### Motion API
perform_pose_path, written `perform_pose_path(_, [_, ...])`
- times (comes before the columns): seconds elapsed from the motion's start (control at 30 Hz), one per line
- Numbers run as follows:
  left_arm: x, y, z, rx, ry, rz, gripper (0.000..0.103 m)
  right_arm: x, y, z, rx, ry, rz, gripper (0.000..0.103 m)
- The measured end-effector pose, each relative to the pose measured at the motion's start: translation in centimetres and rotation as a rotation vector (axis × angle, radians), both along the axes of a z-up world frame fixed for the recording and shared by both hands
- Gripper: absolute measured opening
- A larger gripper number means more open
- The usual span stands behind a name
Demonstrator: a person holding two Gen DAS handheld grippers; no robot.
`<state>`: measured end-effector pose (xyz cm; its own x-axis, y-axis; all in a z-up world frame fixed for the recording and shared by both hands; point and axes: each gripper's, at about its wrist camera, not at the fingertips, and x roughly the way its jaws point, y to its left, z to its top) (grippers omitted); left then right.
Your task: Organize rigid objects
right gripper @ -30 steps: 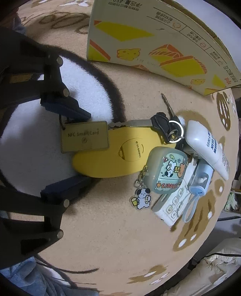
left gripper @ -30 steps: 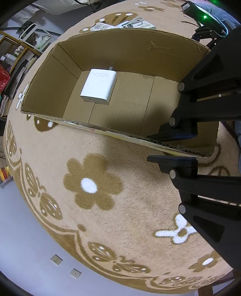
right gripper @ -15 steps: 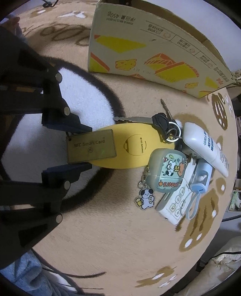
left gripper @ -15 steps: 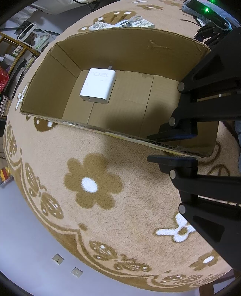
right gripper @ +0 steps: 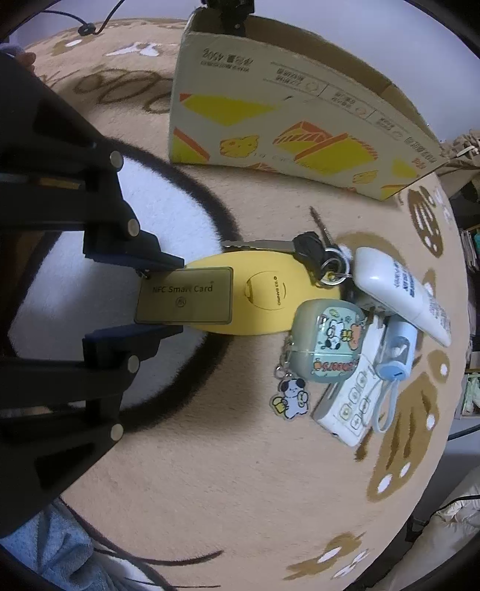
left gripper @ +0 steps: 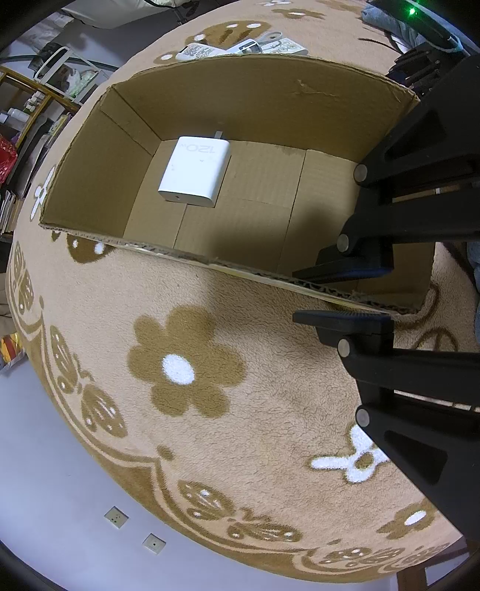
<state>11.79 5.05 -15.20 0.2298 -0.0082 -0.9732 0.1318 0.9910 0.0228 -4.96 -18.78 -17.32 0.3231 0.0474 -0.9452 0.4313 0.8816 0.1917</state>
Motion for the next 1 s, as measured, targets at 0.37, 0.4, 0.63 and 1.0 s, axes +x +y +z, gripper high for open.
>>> perform_pose_path(0.37, [0.0, 0.0, 0.0, -0.002, 0.001, 0.000, 0.014, 0.2, 0.0, 0.4, 0.067, -0.040, 0.001, 0.005])
perform_pose_path(0.4, [0.0, 0.0, 0.0, -0.005, 0.002, 0.001, 0.014, 0.2, 0.0, 0.5, 0.070, -0.050, 0.003, 0.005])
perform_pose_path(0.63, [0.0, 0.2, 0.1, -0.010, 0.003, 0.001, 0.014, 0.7, -0.4, 0.6, 0.101, -0.079, -0.002, 0.005])
perform_pose_path(1.0, [0.0, 0.2, 0.1, -0.019, 0.005, 0.005, 0.014, 0.9, -1.7, 1.9, 0.133, -0.134, 0.000, 0.005])
